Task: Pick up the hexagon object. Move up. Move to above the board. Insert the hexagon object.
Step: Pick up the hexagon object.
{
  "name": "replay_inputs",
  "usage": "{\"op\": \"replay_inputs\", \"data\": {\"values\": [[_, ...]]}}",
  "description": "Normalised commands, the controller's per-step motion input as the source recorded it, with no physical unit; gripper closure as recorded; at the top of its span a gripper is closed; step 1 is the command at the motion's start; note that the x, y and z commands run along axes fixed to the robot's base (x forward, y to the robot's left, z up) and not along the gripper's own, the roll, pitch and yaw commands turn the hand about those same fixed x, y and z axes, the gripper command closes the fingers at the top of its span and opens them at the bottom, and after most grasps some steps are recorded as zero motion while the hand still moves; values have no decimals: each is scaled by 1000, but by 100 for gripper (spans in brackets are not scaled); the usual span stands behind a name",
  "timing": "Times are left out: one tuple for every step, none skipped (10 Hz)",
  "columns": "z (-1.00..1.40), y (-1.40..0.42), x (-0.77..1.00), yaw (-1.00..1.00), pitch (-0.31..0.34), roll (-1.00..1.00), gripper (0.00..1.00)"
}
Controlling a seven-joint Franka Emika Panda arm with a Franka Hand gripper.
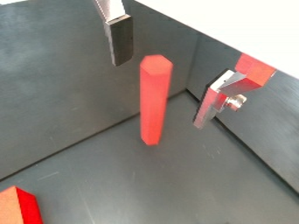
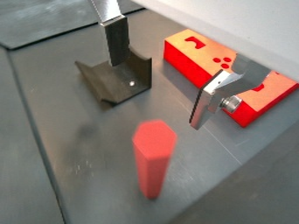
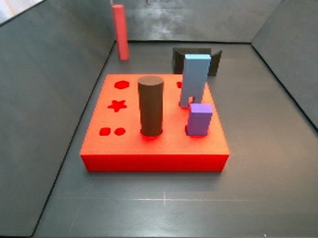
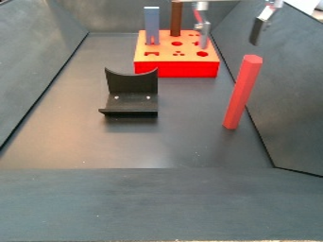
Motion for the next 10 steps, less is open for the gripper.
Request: {"op": "replay_inputs", "data": {"values": [[-71,211,-529,497,-170,81,0],[-157,303,-529,480,-157,0,0],[-209,260,-294,171,-61,-14,0],[-369,231,-280,206,-10,0,0],[-394,111,-154,297,0,59,0],[-360,14,0,314,0,79,0],[-366,34,0,394,0,117,0],[-300,0,0,494,0,116,0],[-269,54,0,471,0,79,0],[-226,60,-43,314,0,4,0]]}}
